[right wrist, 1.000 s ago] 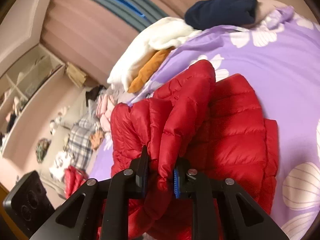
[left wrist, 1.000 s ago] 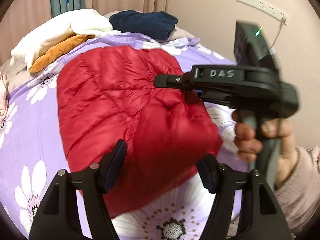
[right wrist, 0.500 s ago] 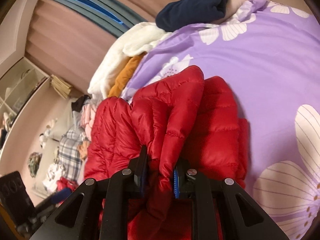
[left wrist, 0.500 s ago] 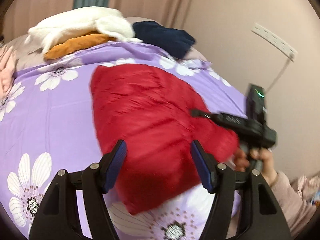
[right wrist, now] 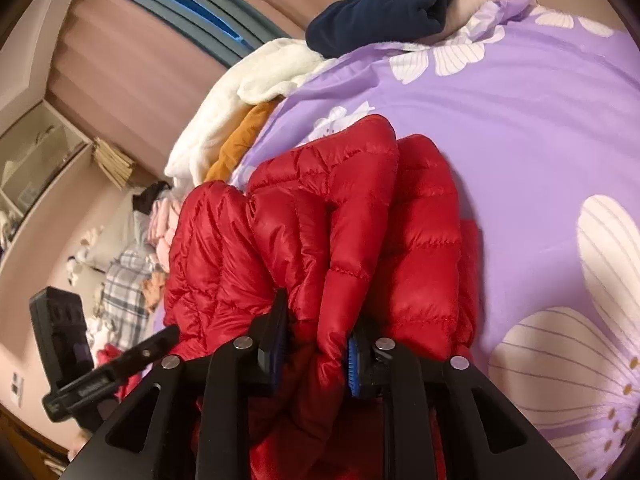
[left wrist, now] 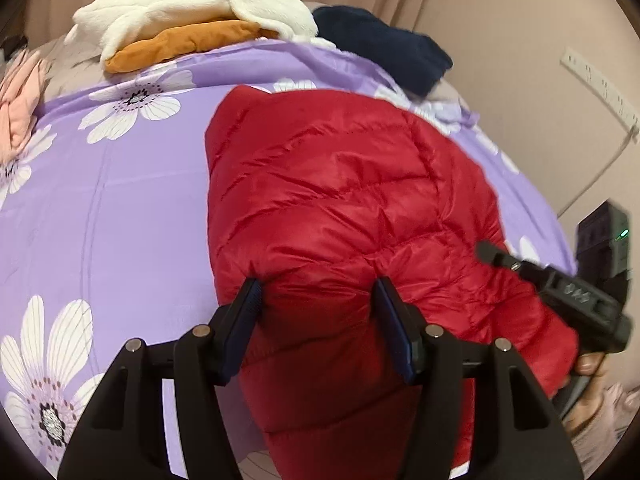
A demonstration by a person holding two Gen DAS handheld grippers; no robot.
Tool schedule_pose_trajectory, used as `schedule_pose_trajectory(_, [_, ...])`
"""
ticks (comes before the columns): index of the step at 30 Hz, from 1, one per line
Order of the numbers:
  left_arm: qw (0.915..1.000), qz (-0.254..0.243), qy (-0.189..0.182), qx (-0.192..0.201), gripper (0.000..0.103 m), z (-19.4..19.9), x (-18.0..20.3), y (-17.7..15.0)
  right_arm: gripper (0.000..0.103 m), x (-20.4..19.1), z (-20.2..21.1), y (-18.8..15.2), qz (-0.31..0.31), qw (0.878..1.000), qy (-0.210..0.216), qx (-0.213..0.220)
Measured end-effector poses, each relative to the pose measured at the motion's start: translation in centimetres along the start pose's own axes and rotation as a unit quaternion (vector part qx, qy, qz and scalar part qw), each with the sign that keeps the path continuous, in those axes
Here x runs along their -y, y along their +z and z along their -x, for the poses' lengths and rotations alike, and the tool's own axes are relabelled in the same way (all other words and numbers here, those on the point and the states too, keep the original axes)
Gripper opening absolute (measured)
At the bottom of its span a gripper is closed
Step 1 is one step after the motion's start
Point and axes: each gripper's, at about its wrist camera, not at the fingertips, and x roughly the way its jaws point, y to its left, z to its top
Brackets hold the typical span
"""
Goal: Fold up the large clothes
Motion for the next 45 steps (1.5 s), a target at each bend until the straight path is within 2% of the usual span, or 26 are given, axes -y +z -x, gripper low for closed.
schedule_pose_trajectory(4, [0.9999, -0.008, 0.004, -0.005, 0.058, -0.1, 0.0, 0.0, 0.035, -1.6, 1.8, 0.1, 0.038, 0.998, -0.049, 0.030])
schedule_pose_trajectory(8, [0.9999, -0.011, 0.005, -0.006, 0.058, -0.3, -0.1, 0.0, 0.036, -4.3, 4.1, 0.1, 0.102, 0.986, -0.104, 0.083])
schedule_pose_trajectory(10, [0.9999, -0.011, 0.006, -0.006, 0.058, -0.2, -0.1, 0.0, 0.036, -5.6, 5.1, -0.2, 0.132, 0.980, -0.110, 0.101])
schedule_pose_trajectory(11, [0.9999, -0.012, 0.007, -0.007, 0.058, -0.2, -0.1, 0.1, 0.036, -6.2, 5.4, -0.4, 0.144, 0.979, -0.099, 0.106])
schedule_pose_trajectory(13, [0.9998, -0.015, 0.009, -0.009, 0.058, -0.2, 0.1, 0.2, 0.036, -7.7, 5.9, -1.0, 0.177, 0.977, -0.072, 0.099])
schedule_pose_trajectory(15, [0.9997, -0.018, 0.011, -0.011, 0.058, -0.3, 0.2, 0.3, 0.036, -8.7, 5.7, -1.7, 0.209, 0.972, -0.062, 0.086])
schedule_pose_trajectory(19, [0.9996, -0.021, 0.014, -0.012, 0.059, -0.4, 0.3, 0.3, 0.034, -8.9, 3.6, -3.2, 0.240, 0.968, -0.067, 0.039])
schedule_pose_trajectory(23, [0.9992, -0.029, 0.016, -0.020, 0.060, -0.7, 0.5, 0.2, 0.033, -7.9, 1.3, -4.7, 0.262, 0.959, -0.110, -0.001])
schedule_pose_trajectory(26, [0.9990, -0.033, 0.017, -0.024, 0.061, -1.2, 0.7, 0.1, 0.032, -6.4, 0.0, -5.4, 0.262, 0.957, -0.123, -0.016])
schedule_pose_trajectory(30, [0.9981, -0.049, 0.029, -0.021, 0.065, -2.0, 1.1, -0.2, 0.032, -5.1, -1.4, -6.6, 0.275, 0.952, -0.133, -0.010])
schedule_pose_trajectory(34, [0.9981, -0.046, 0.037, -0.019, 0.065, -1.5, 1.0, -0.1, 0.032, -4.6, -1.3, -6.8, 0.253, 0.960, -0.123, -0.007])
schedule_pose_trajectory(37, [0.9984, -0.038, 0.041, -0.001, 0.065, 0.4, 1.4, -0.6, 0.032, -4.8, -0.8, -7.0, 0.249, 0.961, -0.120, -0.006])
schedule_pose_trajectory(42, [0.9988, -0.027, 0.025, 0.033, 0.061, 3.2, 3.0, -3.6, 0.032, -4.4, -0.3, -7.0, 0.218, 0.970, -0.104, 0.000])
schedule_pose_trajectory(45, [0.9994, -0.017, 0.018, 0.023, 0.062, 2.8, 3.4, -5.2, 0.032, -4.2, -0.1, -7.2, 0.206, 0.973, -0.100, 0.004])
